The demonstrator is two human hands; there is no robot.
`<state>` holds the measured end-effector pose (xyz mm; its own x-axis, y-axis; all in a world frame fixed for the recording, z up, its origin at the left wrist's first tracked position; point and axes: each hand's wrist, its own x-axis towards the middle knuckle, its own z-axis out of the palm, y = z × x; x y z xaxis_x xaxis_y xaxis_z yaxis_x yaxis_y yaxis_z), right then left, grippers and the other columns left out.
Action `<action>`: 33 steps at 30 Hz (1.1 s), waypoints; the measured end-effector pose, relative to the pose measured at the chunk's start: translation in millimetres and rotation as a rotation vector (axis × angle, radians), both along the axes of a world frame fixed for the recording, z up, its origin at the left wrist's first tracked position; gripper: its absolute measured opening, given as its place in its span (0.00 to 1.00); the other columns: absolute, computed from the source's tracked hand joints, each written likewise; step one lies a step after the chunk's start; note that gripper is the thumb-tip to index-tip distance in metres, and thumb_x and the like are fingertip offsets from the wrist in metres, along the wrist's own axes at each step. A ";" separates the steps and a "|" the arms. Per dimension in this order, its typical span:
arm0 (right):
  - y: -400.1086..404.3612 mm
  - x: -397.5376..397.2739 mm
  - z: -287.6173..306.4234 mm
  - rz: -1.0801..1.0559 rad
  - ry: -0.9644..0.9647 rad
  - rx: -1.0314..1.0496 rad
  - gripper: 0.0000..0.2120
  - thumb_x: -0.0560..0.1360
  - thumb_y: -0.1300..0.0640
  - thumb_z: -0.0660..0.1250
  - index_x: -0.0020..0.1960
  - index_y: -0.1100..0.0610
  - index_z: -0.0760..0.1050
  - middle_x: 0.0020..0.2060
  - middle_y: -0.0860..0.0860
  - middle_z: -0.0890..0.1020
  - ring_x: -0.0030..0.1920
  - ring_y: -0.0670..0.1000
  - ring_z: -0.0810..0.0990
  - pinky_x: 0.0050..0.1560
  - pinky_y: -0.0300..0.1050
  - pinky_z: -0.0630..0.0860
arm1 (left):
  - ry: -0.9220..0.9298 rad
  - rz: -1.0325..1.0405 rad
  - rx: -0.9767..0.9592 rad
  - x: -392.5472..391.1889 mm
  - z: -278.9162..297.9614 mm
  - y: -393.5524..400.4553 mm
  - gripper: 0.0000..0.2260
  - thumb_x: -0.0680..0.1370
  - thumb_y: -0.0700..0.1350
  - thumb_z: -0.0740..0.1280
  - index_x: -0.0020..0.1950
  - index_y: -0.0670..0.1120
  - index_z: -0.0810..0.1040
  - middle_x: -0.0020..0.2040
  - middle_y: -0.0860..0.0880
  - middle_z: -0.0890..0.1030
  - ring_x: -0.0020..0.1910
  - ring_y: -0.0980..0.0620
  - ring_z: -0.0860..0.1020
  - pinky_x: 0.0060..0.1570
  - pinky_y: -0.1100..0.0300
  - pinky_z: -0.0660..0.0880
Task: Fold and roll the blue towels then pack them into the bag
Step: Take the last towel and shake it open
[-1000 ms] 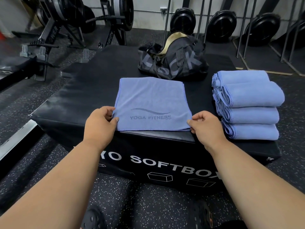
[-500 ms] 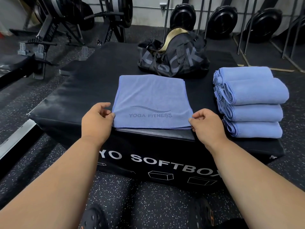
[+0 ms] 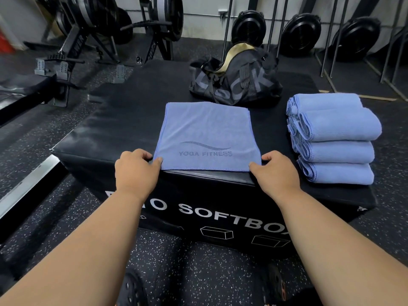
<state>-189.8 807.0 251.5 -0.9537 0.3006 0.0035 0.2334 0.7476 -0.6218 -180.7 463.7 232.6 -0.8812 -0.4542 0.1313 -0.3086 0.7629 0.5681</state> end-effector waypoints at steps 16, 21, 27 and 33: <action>-18.6 44.4 19.8 0.056 -0.113 -0.351 0.10 0.75 0.57 0.66 0.38 0.56 0.69 0.36 0.53 0.78 0.35 0.53 0.77 0.35 0.45 0.70 | 0.122 -0.020 0.444 59.6 54.8 23.3 0.16 0.79 0.45 0.64 0.34 0.41 0.63 0.32 0.49 0.63 0.32 0.49 0.60 0.35 0.57 0.59; -14.3 90.0 23.7 -0.009 -0.146 -0.926 0.04 0.80 0.62 0.67 0.54 0.62 0.76 0.48 0.56 0.86 0.43 0.50 0.86 0.40 0.40 0.82 | 0.200 0.064 0.675 94.1 74.4 17.8 0.10 0.76 0.50 0.69 0.54 0.48 0.80 0.45 0.54 0.84 0.41 0.52 0.82 0.48 0.53 0.81; 2.2 139.9 48.2 -0.059 -0.043 -1.090 0.11 0.81 0.63 0.71 0.60 0.56 0.74 0.50 0.56 0.80 0.40 0.49 0.82 0.44 0.43 0.81 | 0.230 0.049 0.651 142.8 94.5 10.6 0.09 0.72 0.50 0.70 0.45 0.46 0.78 0.33 0.55 0.77 0.33 0.52 0.75 0.38 0.56 0.73; 5.3 178.7 108.9 0.093 0.071 -0.974 0.08 0.78 0.66 0.71 0.55 0.57 0.78 0.43 0.54 0.80 0.37 0.46 0.78 0.42 0.40 0.78 | 0.270 0.102 0.601 185.8 126.1 20.5 0.04 0.75 0.45 0.70 0.49 0.50 0.82 0.40 0.51 0.86 0.37 0.50 0.84 0.39 0.55 0.80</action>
